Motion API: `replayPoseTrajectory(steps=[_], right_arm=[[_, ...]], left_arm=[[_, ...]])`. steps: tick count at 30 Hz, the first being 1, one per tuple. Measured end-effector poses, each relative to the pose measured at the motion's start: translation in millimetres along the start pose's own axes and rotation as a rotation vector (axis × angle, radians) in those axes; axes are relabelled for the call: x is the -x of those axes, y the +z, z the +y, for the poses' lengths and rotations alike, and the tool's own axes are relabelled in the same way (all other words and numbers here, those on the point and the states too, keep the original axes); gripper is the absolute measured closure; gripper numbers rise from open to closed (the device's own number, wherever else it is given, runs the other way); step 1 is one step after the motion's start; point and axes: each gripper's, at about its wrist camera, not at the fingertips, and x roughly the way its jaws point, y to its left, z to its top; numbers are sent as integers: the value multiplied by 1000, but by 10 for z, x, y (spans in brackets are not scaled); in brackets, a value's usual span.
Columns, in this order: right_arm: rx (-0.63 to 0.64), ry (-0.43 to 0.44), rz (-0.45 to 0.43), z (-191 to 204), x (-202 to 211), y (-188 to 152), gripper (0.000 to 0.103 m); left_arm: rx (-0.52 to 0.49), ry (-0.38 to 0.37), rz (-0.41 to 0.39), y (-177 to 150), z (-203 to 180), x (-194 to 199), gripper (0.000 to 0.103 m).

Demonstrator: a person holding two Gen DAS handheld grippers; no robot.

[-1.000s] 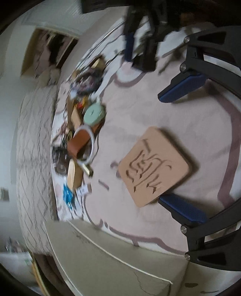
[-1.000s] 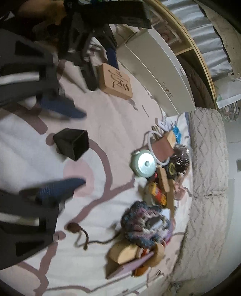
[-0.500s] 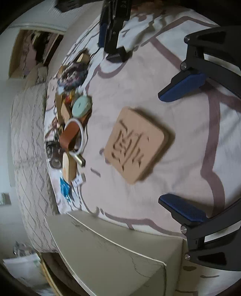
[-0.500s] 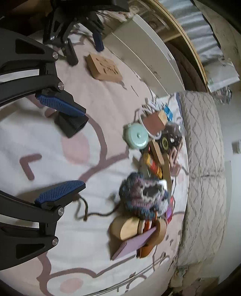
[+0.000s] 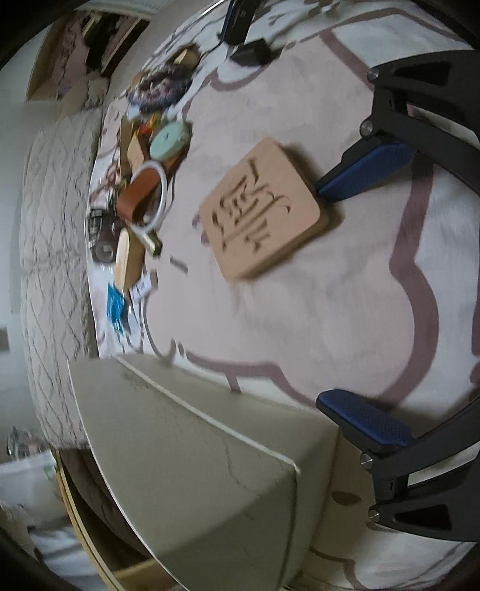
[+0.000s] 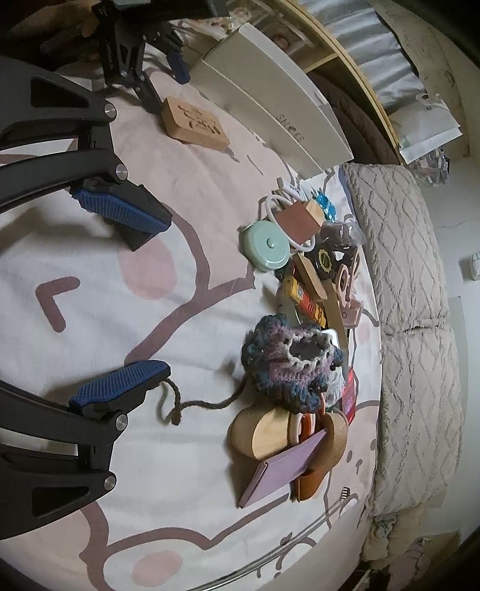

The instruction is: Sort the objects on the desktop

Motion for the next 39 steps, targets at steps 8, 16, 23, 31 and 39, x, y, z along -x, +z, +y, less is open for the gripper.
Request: replayPoseTrajectory(steps=[8, 16, 23, 31, 39], right_arm=[[55, 114, -20, 124, 114, -4, 31], [170, 130, 7, 371, 79, -58, 31], [235, 48, 41, 471, -22, -103, 31], [224, 18, 35, 429, -30, -104, 31], [249, 31, 38, 504, -67, -82, 53]], left_arm=[[70, 60, 7, -5, 84, -21, 0], [44, -49, -18, 10, 9, 87, 0], [-34, -88, -64, 97, -256, 141, 0], [-24, -109, -28, 176, -419, -23, 0], [39, -118, -7, 169, -329, -137, 0]])
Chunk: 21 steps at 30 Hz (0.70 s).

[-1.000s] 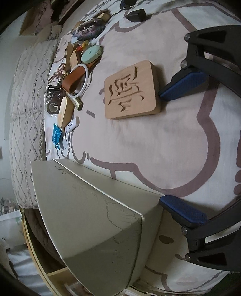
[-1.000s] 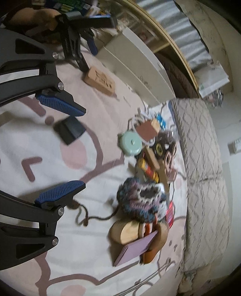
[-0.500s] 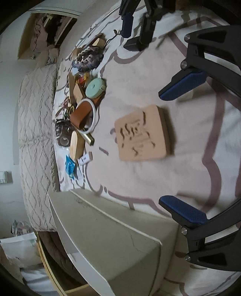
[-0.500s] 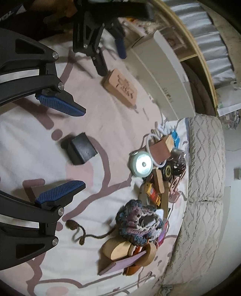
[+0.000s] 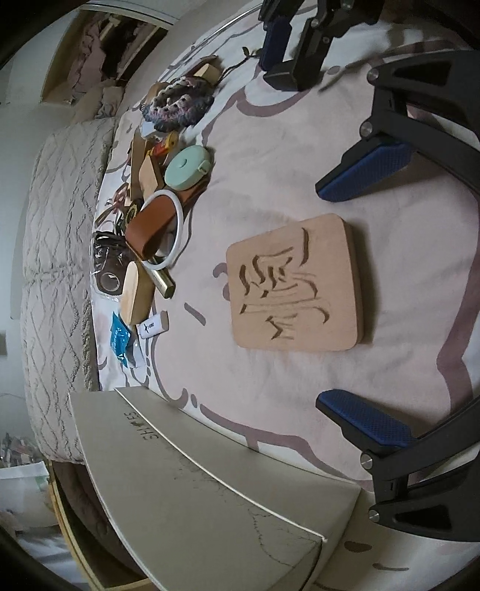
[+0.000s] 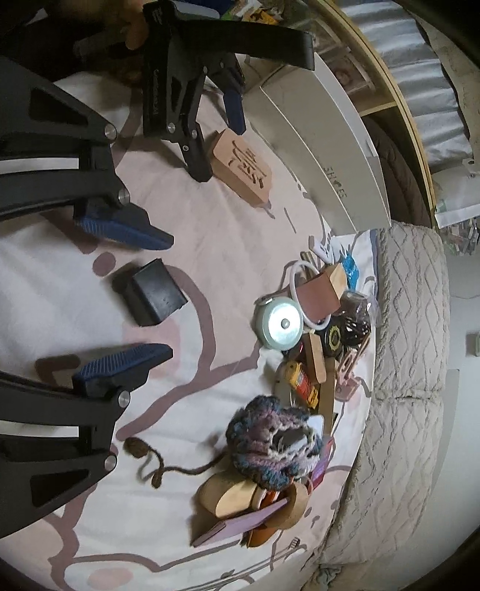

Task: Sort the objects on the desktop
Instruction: 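Grasp the wooden coaster with the left gripper while the right gripper grasps the black cup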

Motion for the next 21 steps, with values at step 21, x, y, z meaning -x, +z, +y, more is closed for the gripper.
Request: replayPoseTrajectory(steps=[21], right_arm=[[-114, 11, -44, 133, 226, -212, 65]], left_arm=[[17, -72, -52, -36, 36, 71, 38]])
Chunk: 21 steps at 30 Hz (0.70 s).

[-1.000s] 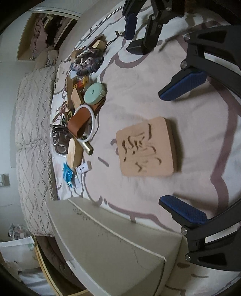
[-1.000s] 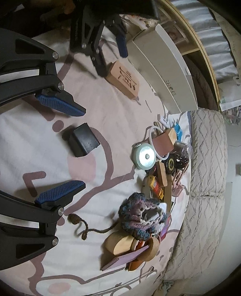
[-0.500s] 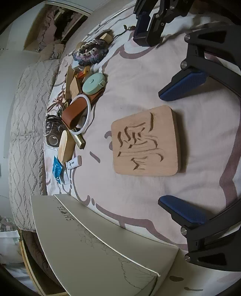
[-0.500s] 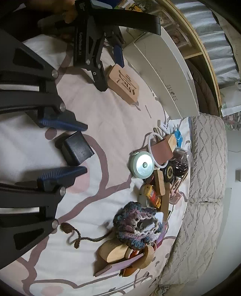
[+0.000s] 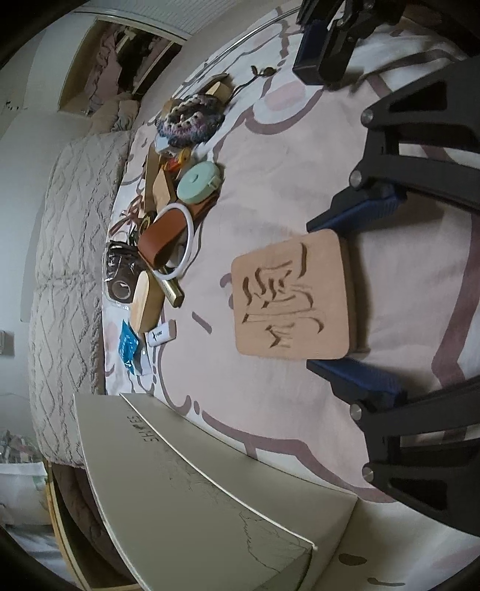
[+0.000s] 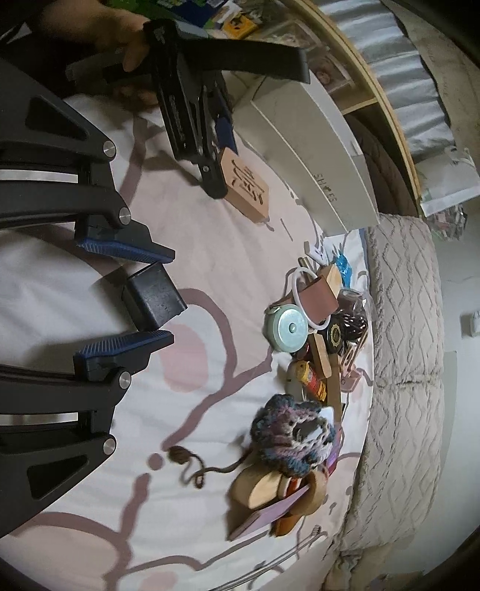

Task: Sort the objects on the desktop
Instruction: 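Grasp the wooden coaster with the left gripper while the right gripper grasps the black cup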

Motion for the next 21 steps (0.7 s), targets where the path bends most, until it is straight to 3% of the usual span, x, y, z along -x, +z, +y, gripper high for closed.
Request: replayPoseTrajectory(steps=[7, 13, 21], right_arm=[[-22, 10, -5, 98, 36, -108, 65], [-24, 18, 5, 89, -27, -148, 65], [-80, 100, 2, -24, -33, -173, 64]], left_arm=[[-6, -34, -9, -60, 15, 71, 38], [-95, -36, 4, -209, -50, 229, 38], [-144, -41, -13, -382, -69, 362, 38]])
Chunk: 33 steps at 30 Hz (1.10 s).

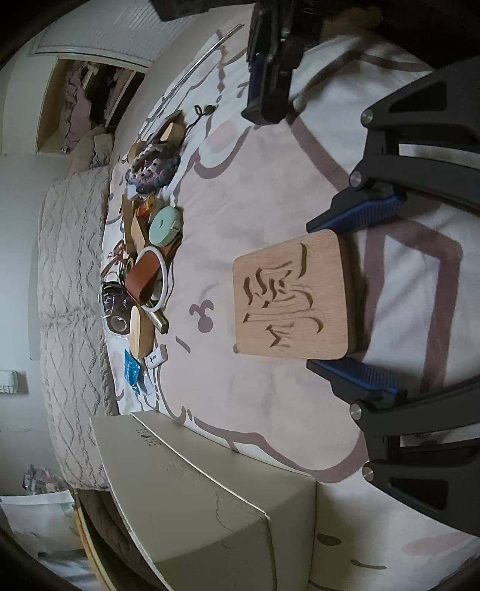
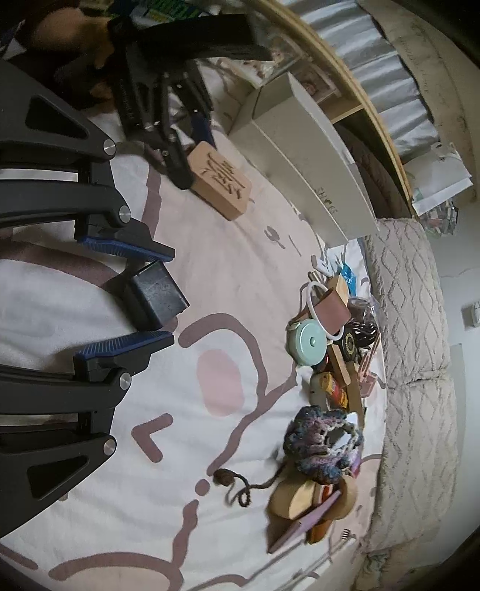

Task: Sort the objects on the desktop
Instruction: 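Grasp the wooden coaster with the left gripper while the right gripper grasps the black cup, then lift the coaster with the left gripper while the right gripper lifts the black cup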

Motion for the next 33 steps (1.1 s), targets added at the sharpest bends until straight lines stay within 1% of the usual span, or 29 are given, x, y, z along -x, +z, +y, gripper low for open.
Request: replayPoseTrajectory(steps=[2, 4, 6, 8, 12, 17, 19, 22, 25, 29, 30, 33], right_arm=[[-1, 12, 5, 8, 11, -12, 62], [6, 19, 7, 44, 28, -26, 53], [26, 22, 4, 117, 47, -50, 38], [41, 17, 4, 171, 56, -79, 31], [37, 23, 8, 223, 76, -128, 30], [5, 90, 13, 259, 124, -166, 30], [12, 81, 5, 278, 148, -162, 30], [13, 26, -8, 217, 161, -98, 30], [15, 10, -1, 128, 131, -7, 30], [7, 40, 27, 101, 62, 15, 30], [2, 61, 34, 114, 54, -1, 30], [5, 77, 41, 170, 63, -64, 30]], left_arm=[[-2, 4, 1, 7, -6, -11, 38], [-3, 9, -1, 11, -15, -19, 38], [-9, 16, -2, 10, -31, -21, 38], [-10, 19, -2, 10, -33, -23, 38], [-6, 15, -4, 9, -34, -21, 38], [-3, 11, -3, 7, -26, -19, 38], [-1, 9, -3, 6, -18, -16, 38], [-3, 11, -4, 5, -17, -17, 38], [-2, 11, -4, 3, -15, -11, 38], [0, 10, -5, 2, -10, -7, 38], [0, 9, -6, 2, -8, -6, 38], [2, 9, -6, 3, -9, -5, 38]])
